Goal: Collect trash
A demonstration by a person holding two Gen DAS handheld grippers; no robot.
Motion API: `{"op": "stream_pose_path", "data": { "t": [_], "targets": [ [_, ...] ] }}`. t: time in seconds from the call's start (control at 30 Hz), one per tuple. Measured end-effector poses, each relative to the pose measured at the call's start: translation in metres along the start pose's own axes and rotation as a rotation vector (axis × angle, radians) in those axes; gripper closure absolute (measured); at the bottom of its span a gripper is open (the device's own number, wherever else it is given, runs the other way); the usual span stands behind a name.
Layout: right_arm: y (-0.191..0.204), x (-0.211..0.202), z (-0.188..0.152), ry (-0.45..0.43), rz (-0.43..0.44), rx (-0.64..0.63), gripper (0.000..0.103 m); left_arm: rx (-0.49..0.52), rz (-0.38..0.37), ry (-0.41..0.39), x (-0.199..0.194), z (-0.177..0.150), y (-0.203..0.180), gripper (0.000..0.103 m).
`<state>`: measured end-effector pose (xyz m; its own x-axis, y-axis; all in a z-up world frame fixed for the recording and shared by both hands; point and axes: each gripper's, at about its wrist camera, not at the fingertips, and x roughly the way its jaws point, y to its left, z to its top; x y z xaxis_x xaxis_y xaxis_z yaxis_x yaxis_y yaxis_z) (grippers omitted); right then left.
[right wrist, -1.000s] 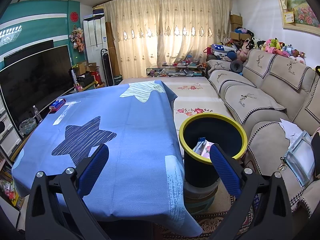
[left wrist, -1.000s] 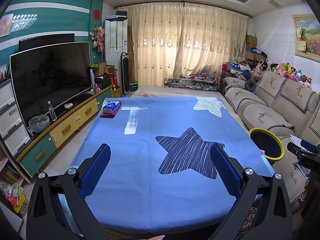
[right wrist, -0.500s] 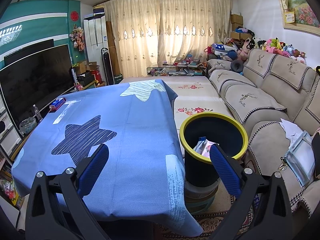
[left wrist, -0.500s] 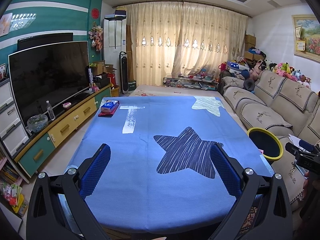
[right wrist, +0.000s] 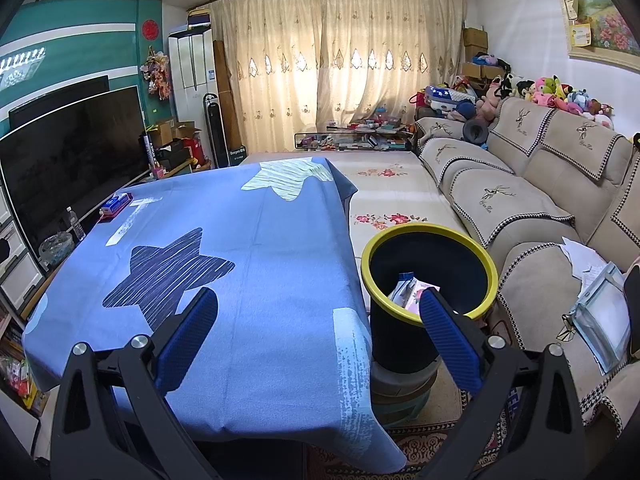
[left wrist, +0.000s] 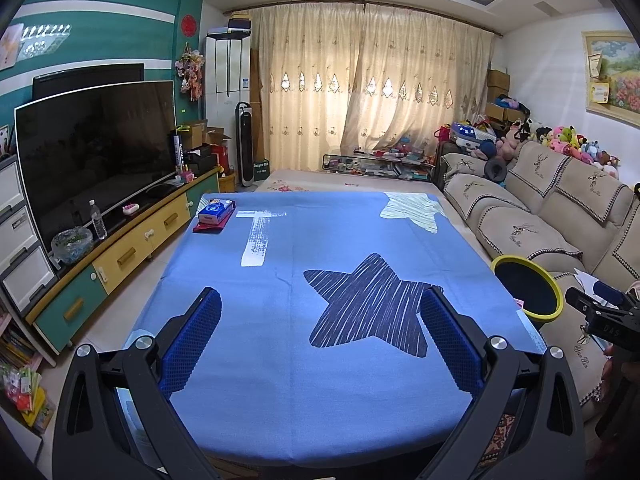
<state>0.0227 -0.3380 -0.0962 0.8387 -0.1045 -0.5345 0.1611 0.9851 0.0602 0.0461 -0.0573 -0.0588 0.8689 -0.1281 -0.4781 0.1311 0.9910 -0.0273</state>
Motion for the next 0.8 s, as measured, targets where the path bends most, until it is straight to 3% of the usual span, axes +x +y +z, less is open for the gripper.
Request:
{"op": "stream_pose_path", "data": {
  "t": [0.6, 0.8],
  "targets": [
    [0.001, 0.01, -0.005, 0.02, 0.016, -0.008, 0.007, -0.04, -0.068, 0.042, 0.028, 0.006, 0.006, 0.005],
    [0.006, 0.04, 0.009, 0.053, 0.021, -0.024, 0.007, -0.026, 0.001, 0.111, 0.09, 0.022, 0.019, 0.005]
  ]
}}
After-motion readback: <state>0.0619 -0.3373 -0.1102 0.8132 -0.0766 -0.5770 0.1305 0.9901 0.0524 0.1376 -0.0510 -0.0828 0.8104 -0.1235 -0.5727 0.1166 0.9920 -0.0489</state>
